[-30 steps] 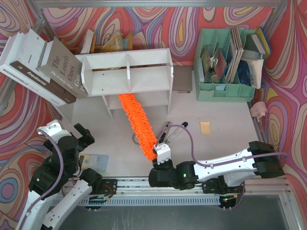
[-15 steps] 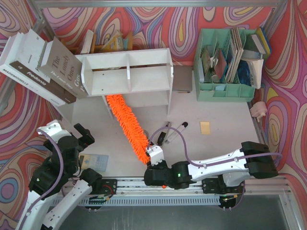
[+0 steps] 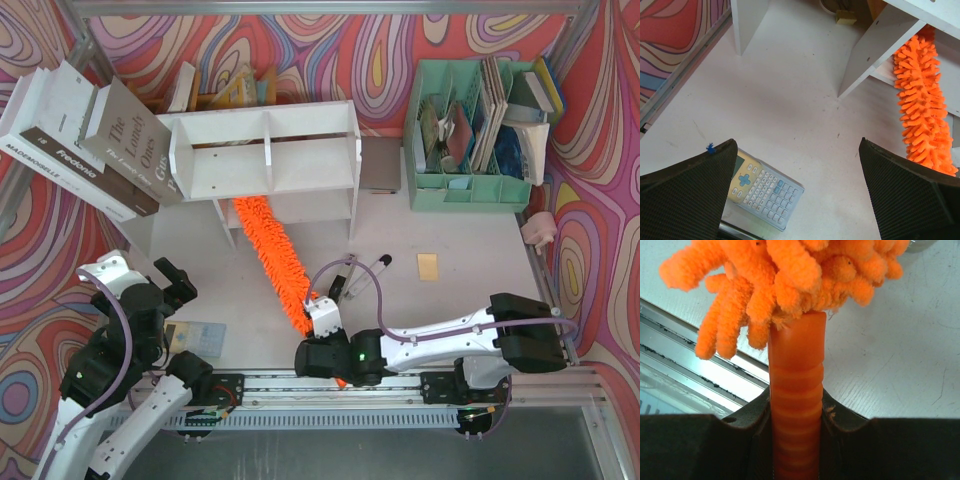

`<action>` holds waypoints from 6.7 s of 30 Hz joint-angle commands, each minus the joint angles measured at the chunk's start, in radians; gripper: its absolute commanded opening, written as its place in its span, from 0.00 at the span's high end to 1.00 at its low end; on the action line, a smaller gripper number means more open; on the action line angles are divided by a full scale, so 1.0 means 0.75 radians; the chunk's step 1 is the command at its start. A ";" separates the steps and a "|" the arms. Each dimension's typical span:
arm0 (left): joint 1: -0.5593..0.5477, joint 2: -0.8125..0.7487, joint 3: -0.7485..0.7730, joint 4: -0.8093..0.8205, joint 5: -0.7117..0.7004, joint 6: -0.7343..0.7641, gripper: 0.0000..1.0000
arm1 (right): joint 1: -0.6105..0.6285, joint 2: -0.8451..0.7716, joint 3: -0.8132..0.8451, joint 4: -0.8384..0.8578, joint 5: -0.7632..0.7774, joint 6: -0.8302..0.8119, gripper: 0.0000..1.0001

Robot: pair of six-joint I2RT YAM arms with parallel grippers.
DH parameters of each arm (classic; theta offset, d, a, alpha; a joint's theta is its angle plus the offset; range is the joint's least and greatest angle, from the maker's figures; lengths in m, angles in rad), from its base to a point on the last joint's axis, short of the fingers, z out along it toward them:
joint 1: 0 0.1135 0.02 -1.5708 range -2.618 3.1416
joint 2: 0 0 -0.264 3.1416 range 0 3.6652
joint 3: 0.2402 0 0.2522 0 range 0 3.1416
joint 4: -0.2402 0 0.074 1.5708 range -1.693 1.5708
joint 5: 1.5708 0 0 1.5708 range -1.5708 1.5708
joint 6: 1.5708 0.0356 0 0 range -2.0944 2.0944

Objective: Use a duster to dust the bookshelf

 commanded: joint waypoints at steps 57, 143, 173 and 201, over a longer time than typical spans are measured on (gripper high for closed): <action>-0.008 -0.034 0.001 -0.027 -0.043 -0.011 0.02 | -0.002 0.119 0.473 -0.120 0.166 -0.254 1.00; -0.008 -0.023 0.002 -0.033 -0.053 -0.015 0.02 | 0.040 -0.232 0.203 -0.555 0.533 0.485 1.00; -0.007 -0.012 0.003 -0.029 -0.044 -0.007 0.02 | -0.158 -0.139 0.060 -0.169 0.144 0.223 1.00; -0.008 -0.029 0.005 -0.037 -0.066 -0.013 0.02 | 0.235 -0.057 0.161 -0.356 0.140 0.110 1.00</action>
